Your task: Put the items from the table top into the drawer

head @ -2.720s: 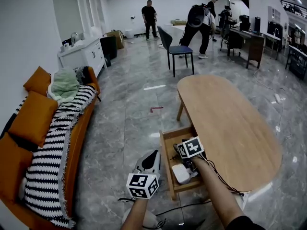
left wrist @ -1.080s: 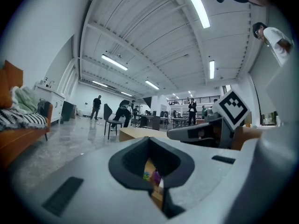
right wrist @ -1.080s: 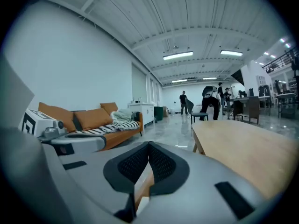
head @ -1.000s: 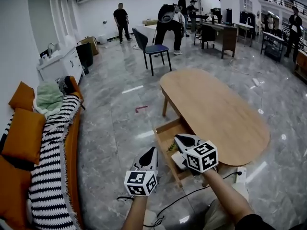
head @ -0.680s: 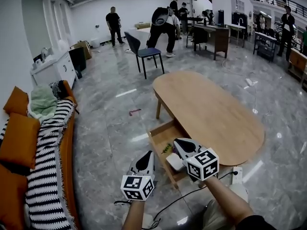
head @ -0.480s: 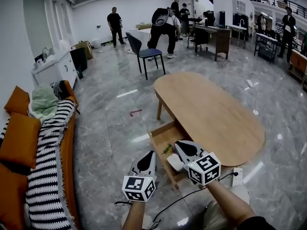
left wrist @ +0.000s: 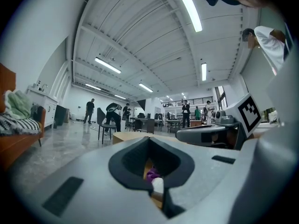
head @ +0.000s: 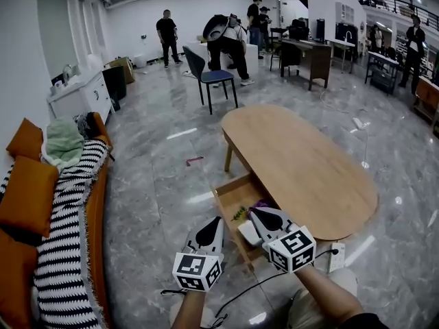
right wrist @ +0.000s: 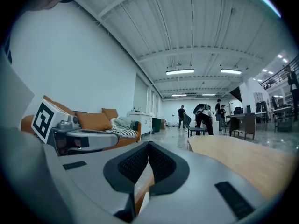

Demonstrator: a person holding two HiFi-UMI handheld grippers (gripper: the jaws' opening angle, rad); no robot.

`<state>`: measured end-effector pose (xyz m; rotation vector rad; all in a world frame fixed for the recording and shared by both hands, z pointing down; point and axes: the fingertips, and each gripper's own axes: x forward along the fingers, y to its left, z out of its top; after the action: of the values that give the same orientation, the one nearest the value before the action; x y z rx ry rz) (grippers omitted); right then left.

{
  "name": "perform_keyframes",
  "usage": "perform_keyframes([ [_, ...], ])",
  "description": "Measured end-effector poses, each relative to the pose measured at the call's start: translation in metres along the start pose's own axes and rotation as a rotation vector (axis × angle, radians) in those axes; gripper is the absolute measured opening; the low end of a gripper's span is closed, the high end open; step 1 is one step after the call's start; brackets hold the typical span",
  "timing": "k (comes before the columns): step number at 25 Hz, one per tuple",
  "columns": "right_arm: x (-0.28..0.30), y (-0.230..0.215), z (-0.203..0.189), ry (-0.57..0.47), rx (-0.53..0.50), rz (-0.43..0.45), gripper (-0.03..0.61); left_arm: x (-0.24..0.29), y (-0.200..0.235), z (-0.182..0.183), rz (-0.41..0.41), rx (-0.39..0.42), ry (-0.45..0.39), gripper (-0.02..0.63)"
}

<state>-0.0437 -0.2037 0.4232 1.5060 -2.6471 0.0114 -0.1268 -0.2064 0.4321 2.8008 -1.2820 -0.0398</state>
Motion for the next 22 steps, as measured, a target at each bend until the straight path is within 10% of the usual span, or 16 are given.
perform_keyframes([
  [22,-0.0004,0.0011,-0.0043,0.009,-0.022,-0.007,0.02,0.0011,-0.0091,-0.0038,-0.026,-0.009,-0.005,0.003],
])
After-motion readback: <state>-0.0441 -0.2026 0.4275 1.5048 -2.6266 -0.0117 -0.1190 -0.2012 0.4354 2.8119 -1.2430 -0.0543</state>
